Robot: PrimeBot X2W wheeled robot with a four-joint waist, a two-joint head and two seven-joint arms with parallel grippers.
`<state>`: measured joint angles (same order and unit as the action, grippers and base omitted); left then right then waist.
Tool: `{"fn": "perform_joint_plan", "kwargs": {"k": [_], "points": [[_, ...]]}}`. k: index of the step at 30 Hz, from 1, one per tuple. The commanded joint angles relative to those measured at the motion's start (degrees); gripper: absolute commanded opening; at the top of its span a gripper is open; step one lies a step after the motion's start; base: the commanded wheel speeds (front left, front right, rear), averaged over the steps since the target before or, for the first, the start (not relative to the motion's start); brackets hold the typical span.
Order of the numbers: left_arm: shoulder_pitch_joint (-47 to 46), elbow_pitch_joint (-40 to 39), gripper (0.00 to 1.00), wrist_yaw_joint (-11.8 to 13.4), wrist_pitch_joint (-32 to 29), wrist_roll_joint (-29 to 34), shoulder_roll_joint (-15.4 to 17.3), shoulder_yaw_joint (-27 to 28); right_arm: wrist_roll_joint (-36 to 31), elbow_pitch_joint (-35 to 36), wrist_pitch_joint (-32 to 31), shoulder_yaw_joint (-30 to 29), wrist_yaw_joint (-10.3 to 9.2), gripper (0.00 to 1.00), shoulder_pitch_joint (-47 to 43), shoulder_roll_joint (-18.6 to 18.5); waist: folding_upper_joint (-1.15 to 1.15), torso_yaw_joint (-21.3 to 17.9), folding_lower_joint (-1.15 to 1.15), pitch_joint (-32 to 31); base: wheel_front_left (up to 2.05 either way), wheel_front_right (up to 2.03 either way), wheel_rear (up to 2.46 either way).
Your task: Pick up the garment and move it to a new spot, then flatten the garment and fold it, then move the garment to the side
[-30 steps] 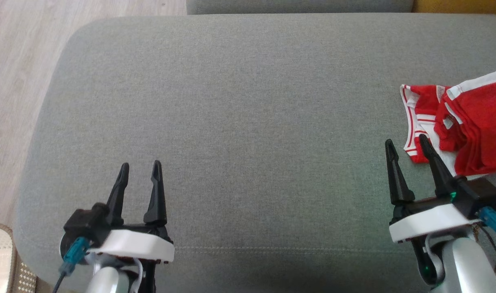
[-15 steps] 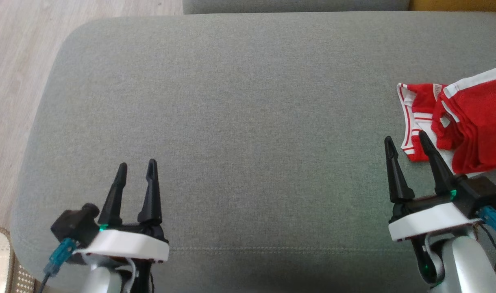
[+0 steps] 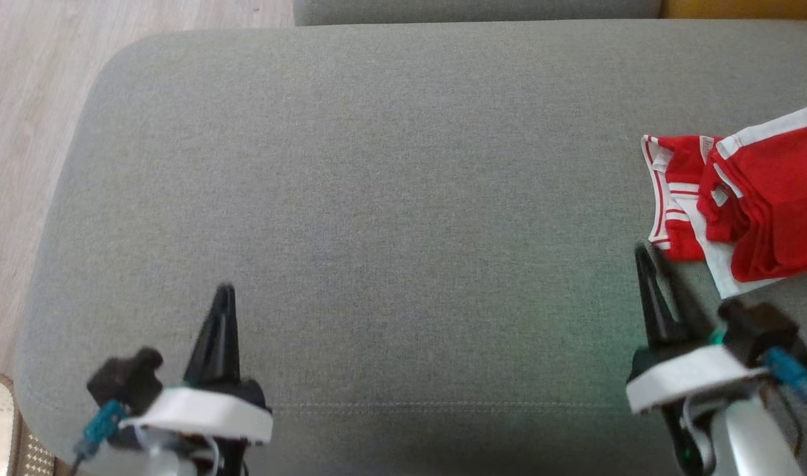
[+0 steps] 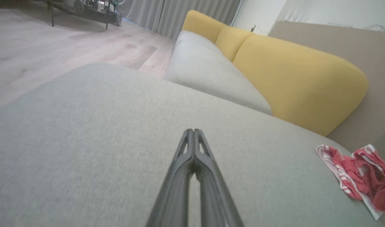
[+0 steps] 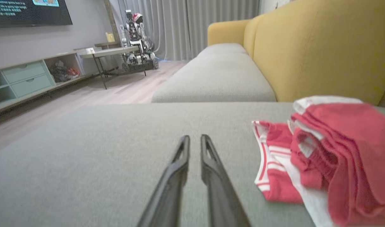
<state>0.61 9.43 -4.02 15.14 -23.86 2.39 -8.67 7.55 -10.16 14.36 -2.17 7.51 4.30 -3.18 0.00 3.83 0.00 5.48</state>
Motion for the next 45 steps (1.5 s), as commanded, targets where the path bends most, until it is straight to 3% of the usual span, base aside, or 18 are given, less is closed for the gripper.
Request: {"fn": "perform_joint_plan", "kwargs": {"k": [1, 45], "points": [[0.05, 0.06, 0.00, -0.01, -0.04, -0.18, -0.01, 0.02, 0.21, -0.09, -0.04, -0.01, 0.00, 0.00, -0.04, 0.00, 0.00, 0.00, 0.00, -0.01, 0.00, 0.00, 0.00], [-2.33, 1.70, 0.00, -1.23, -6.32, -25.64, 1.39, 3.70, 30.16, -1.45, -7.23, -1.34, -0.01, 0.00, 0.65, -0.05, 0.00, -1.36, 0.00, -1.89, 0.00, 0.00, 0.00]]}}
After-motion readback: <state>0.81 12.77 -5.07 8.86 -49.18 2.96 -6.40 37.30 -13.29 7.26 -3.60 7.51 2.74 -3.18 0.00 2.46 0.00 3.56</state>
